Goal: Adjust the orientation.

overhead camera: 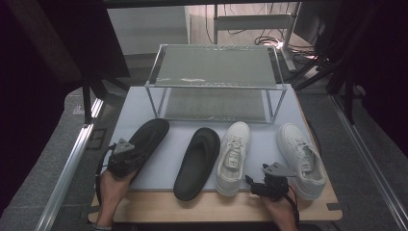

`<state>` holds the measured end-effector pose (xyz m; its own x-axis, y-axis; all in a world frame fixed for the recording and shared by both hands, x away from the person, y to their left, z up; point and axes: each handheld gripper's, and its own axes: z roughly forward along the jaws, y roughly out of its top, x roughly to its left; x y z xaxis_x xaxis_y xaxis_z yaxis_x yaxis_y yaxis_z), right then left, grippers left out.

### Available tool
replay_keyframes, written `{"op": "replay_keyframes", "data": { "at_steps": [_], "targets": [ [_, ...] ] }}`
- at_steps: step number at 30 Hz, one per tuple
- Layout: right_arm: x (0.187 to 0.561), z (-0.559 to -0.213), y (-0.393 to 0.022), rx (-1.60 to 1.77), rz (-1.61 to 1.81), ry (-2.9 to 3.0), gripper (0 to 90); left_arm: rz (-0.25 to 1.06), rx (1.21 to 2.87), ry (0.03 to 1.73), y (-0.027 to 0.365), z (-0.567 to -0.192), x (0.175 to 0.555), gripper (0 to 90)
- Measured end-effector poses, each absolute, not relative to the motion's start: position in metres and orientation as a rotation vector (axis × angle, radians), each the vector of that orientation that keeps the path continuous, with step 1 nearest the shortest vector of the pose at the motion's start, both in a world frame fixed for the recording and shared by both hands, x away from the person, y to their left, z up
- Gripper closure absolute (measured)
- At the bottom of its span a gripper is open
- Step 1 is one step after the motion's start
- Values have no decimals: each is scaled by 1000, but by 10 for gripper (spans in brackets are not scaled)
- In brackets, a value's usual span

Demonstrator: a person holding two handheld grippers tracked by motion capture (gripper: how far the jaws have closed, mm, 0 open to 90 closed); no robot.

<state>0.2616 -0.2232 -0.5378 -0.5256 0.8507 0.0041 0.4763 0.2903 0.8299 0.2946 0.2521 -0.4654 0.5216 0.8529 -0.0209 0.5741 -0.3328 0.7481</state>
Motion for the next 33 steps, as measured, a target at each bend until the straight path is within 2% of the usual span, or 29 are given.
{"op": "replay_keyframes", "data": {
  "at_steps": [13,33],
  "targets": [
    [262,-538,-223,1187,1135,2123,179,477,2034,1149,225,-470,319,838],
    [262,-538,-223,1188,1138,2122,180,532,1972,1199,180,-481,368,837]
  ]
}}
